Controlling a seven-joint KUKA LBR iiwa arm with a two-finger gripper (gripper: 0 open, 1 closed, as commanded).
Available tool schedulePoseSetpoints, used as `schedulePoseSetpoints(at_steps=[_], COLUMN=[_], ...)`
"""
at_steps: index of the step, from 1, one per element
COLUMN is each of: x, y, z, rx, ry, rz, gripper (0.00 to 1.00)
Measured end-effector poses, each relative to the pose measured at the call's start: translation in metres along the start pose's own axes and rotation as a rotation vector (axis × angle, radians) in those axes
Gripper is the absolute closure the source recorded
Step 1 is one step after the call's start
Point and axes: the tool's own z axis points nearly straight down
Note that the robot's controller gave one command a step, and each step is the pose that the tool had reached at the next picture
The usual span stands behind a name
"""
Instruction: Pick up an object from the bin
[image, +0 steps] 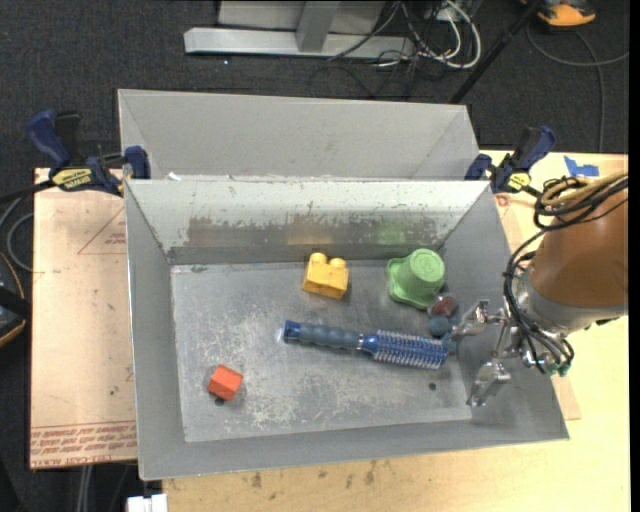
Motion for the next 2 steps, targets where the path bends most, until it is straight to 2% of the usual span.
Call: schedulePoseSetpoints(at_steps=[1, 2], x=[-0.0232, -0.0170], y=[0.0394, 0.0335], z=[0.0538, 0.0516], rx=[0.002, -0.001], ry=[-0.012, -0.022], rz=[0.032, 0.067], gripper=[0.00, 0.00])
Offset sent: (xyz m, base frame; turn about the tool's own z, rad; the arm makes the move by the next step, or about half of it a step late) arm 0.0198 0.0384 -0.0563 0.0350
